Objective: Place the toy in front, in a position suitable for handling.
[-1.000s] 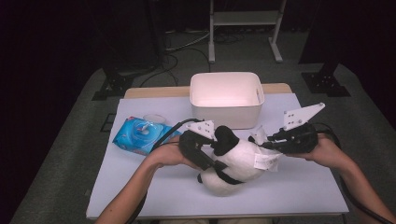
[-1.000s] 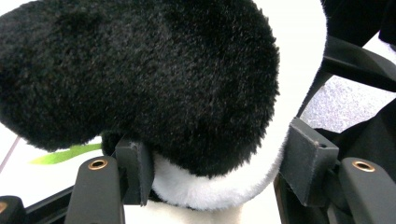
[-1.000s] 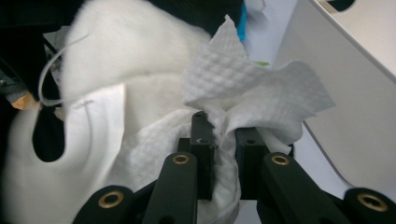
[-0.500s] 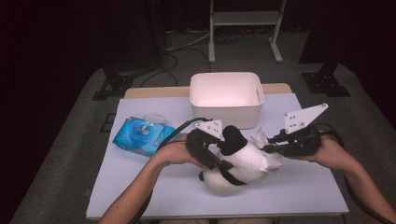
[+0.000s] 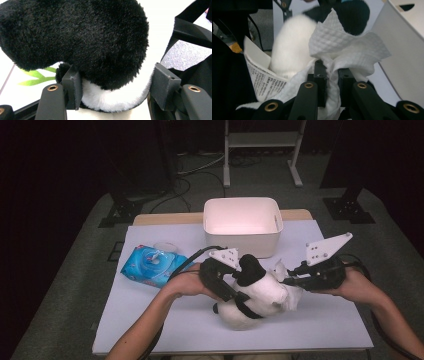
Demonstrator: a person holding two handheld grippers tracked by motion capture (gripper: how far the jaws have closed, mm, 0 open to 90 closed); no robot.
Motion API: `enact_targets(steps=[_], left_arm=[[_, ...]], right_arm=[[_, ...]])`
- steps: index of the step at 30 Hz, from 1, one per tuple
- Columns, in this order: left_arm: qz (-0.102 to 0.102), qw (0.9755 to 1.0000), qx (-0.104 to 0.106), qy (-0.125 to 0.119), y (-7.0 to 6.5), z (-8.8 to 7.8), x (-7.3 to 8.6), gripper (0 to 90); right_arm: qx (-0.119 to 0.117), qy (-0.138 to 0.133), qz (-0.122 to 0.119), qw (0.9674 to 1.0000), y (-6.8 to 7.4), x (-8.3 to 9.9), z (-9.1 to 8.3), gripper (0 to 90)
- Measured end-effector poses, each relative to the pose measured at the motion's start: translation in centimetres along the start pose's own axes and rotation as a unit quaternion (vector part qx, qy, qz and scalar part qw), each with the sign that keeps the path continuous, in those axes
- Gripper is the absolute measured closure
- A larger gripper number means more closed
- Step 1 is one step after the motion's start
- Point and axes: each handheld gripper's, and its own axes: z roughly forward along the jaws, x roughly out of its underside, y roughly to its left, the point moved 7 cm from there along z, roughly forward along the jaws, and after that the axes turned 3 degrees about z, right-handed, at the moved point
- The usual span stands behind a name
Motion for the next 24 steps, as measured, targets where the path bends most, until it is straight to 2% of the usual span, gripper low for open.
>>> enact_targets(steps=[2,4,11,12,17,18,24], left_arm=[[-0.004,1.0,0.003,-0.006,0.1,0.2,-0.1,36.1],[-0.003,1.0,0.003,-0.004,0.1,0.4,-0.2,36.2],[0.002,1.0,0.001,0.003,0.1,0.8,-0.8,36.6],[0.0,1.0,-0.002,0.003,0.1,0.8,-1.0,36.9],[-0.002,1.0,-0.003,-0.002,0.2,0.1,-1.2,37.5],[0.002,1.0,-0.006,0.003,0.3,-0.2,-1.2,37.6],[0.002,0.9999,-0.012,0.01,0.3,-1.2,-1.6,38.1]], right_arm=[[0.0,0.003,0.01,0.9999,-0.1,0.8,-0.2,80.4],[0.001,0.004,0.009,1.0,-0.2,0.8,-0.2,80.3],[0.004,0.0,-0.004,1.0,-0.2,-0.7,-0.4,80.4],[0.003,-0.005,-0.01,0.9999,-0.1,-1.3,-0.4,80.3],[0.005,-0.017,-0.011,0.9998,-0.1,-1.9,-0.6,80.3],[0.003,-0.023,-0.005,0.9997,-0.2,-2.0,-0.6,80.4],[0.003,-0.02,-0.008,0.9998,-0.2,-1.9,-0.3,80.3]])
